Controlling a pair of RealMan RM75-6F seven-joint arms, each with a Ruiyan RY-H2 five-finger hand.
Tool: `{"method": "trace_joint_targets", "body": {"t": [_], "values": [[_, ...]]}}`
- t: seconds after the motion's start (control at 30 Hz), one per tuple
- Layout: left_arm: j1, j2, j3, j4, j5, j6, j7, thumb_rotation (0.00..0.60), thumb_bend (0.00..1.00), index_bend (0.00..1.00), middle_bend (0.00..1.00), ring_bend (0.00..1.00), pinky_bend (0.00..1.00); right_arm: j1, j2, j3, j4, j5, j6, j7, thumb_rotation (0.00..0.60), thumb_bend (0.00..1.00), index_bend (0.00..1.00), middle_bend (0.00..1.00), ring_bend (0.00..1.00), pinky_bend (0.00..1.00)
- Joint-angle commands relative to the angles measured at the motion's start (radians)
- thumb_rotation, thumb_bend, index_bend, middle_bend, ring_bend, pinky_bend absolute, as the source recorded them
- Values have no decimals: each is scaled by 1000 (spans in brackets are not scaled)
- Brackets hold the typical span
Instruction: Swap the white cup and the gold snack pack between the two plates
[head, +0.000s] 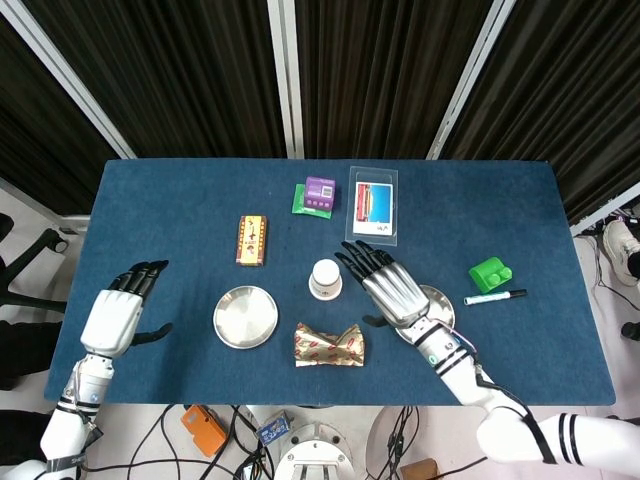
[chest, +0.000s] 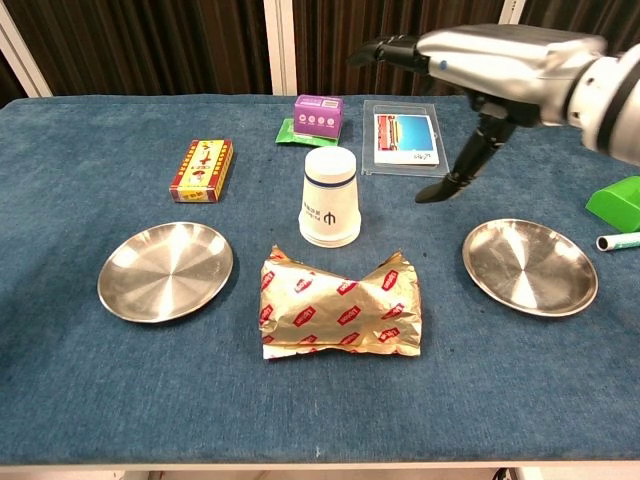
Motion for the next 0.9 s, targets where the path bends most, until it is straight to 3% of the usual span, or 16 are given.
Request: {"method": "trace_joint_targets", "body": {"t": [0.03,0.2,0.4,0.5,0.63,0.8,0.9], "values": [[-1,-1,-4,3,-9,-7,5,600,94,82,129,140,276,131,-104,49,105,211,-43,-150,600,215,0,4,59,235],[-5,5,-14,5,-28,-24,4,600,94,82,129,139,276,202,-178,28,188,305,-47,-219,600,215,23,13,59,235],[-12,9,-25,11,-40,-40,-17,600,94,82,129,140,276,258,-239,5,285,361,-50,-247,600,238,97,90,84,238],[-14,11,-29,16,-47,-47,-22,600,94,82,129,140,276,275,-257,-1,316,371,-56,-238,600,292,235,210,199,289],[-19,16,-33,19,-58,-62,-27,600,94,82,130,140,276,295,-268,-12,343,397,-68,-232,600,338,448,359,404,459],[-21,20,-35,12,-59,-66,-25,600,94,82,129,141,276,312,-286,-16,383,399,-77,-203,600,347,475,382,427,493],[-19,23,-36,10,-59,-62,-25,600,94,82,129,142,276,318,-296,-23,402,387,-69,-192,600,352,546,434,485,539]]}}
